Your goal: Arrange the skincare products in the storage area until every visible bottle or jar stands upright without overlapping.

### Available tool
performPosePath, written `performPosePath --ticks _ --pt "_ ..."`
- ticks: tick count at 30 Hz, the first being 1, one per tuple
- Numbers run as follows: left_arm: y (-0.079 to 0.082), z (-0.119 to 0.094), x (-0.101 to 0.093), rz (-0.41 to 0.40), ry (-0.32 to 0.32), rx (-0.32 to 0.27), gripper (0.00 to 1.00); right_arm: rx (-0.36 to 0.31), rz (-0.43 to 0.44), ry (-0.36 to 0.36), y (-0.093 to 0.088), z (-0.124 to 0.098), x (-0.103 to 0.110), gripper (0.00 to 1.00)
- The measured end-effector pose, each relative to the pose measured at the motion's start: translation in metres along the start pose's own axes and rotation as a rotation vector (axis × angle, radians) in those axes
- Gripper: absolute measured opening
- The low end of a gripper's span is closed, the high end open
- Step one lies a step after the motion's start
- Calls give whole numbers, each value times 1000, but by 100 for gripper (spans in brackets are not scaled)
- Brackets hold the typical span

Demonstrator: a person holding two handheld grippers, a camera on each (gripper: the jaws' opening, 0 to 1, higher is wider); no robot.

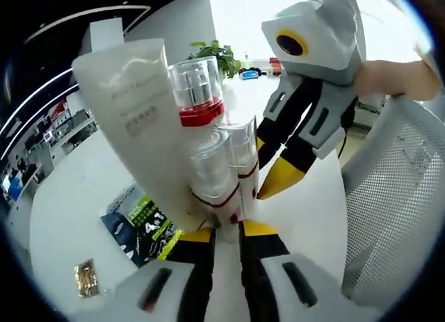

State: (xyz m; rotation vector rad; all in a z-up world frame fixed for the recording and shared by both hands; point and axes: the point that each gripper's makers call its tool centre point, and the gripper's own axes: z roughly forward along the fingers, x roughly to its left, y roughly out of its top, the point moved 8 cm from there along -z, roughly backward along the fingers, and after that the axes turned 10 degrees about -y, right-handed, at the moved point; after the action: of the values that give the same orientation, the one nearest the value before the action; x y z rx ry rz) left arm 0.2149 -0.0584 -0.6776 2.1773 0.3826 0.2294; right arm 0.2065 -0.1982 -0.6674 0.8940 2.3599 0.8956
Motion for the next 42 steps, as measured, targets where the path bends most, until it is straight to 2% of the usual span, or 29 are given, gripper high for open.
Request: performPosePath --ticks 24,42 --pt "-1 2 -5 25 -30 18 7 6 -29 -19 -2 5 -3 15" --pt "1 -1 -4 40 -27 10 8 4 -40 -24 -1 5 -5 13"
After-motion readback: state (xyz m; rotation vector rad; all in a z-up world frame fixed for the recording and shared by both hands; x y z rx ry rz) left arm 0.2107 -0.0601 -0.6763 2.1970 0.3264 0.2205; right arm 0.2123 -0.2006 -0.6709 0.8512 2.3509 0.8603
